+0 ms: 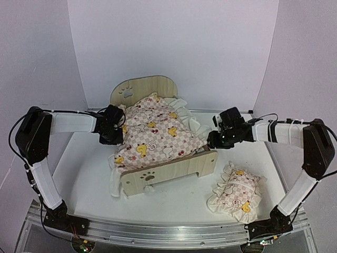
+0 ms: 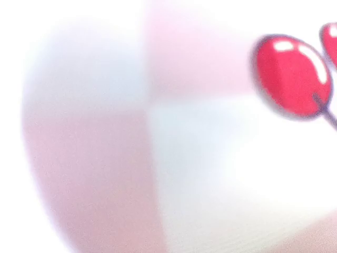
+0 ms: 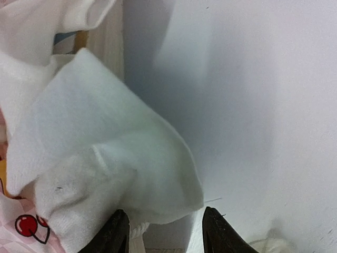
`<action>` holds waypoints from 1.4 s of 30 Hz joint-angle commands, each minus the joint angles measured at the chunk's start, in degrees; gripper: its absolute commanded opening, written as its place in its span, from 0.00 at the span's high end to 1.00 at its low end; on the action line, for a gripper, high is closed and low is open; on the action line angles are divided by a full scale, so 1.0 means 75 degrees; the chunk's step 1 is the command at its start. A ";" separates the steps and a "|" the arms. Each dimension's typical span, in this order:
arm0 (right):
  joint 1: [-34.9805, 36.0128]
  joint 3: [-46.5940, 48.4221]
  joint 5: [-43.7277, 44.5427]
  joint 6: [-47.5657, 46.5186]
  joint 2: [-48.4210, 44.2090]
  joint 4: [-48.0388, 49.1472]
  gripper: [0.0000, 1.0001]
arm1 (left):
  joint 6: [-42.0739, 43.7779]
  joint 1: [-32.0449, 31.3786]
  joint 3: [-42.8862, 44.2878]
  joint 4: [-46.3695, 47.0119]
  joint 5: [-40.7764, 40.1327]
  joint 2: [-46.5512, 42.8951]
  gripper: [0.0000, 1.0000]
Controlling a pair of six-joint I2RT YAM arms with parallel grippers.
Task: Set up the pet bed
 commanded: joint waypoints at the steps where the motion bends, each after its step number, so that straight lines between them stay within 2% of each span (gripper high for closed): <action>1: 0.2996 -0.0715 -0.0477 0.2566 -0.0686 0.1983 0.50 | 0.1237 -0.0101 0.1533 0.1134 0.0532 0.0954 1.00; 4: 0.4041 -0.0516 0.0031 0.2808 -0.0788 0.2037 0.48 | 0.1478 0.0339 0.1934 0.0688 0.0354 0.1190 1.00; 7: 0.4203 -0.0785 0.0337 0.2751 -0.1272 0.1816 0.45 | 0.1467 0.0922 0.1624 0.0168 -0.0494 0.0791 0.95; 8: 0.4202 -0.0876 0.0699 0.2617 -0.1558 0.1520 0.41 | 0.1471 0.1086 0.1433 0.0013 -0.0820 0.0543 0.90; 11: 0.4044 -0.0965 0.1952 0.1682 -0.2352 0.0645 0.27 | 0.1578 0.1461 0.0888 -0.0415 -0.1830 -0.0419 0.63; 13: 0.3461 -0.0969 0.2403 0.0986 -0.2748 0.0278 0.17 | 0.1624 0.1560 0.0671 -0.0771 -0.2254 -0.1091 0.50; 16: 0.1808 -0.0657 0.1442 -0.0100 -0.2815 0.0255 0.09 | 0.1660 0.1557 0.0483 -0.1148 -0.2260 -0.2059 0.35; 18: 0.1192 -0.0066 0.1533 -0.1234 -0.2468 0.0251 0.03 | 0.1652 0.1567 0.0324 -0.1191 -0.1544 -0.2682 0.26; 20: 0.0707 0.0783 0.1280 -0.1901 -0.1917 0.0047 0.02 | 0.1666 0.1565 0.0261 -0.1202 -0.0611 -0.3269 0.21; 25: -0.0199 0.2718 0.0048 -0.3364 -0.0378 -0.0464 0.02 | 0.1534 0.1540 0.0121 -0.1091 0.2590 -0.4242 0.17; 27: -0.0290 0.3422 0.0275 -0.3915 0.0171 -0.0833 0.02 | 0.1380 0.1518 0.0015 -0.0962 0.3344 -0.4569 0.17; 30: -0.0613 0.4426 -0.0124 -0.4337 0.0902 -0.1197 0.02 | 0.1182 0.1420 -0.0111 -0.0792 0.4131 -0.4982 0.17; 35: -0.0978 0.5728 -0.0638 -0.4815 0.1958 -0.1934 0.23 | 0.1185 0.0741 -0.0085 -0.0593 0.4737 -0.5409 0.17; 42: -0.1272 0.6292 -0.0952 -0.4867 0.2806 -0.1911 0.32 | 0.0986 -0.0435 0.0027 -0.0205 0.4627 -0.5158 0.17</action>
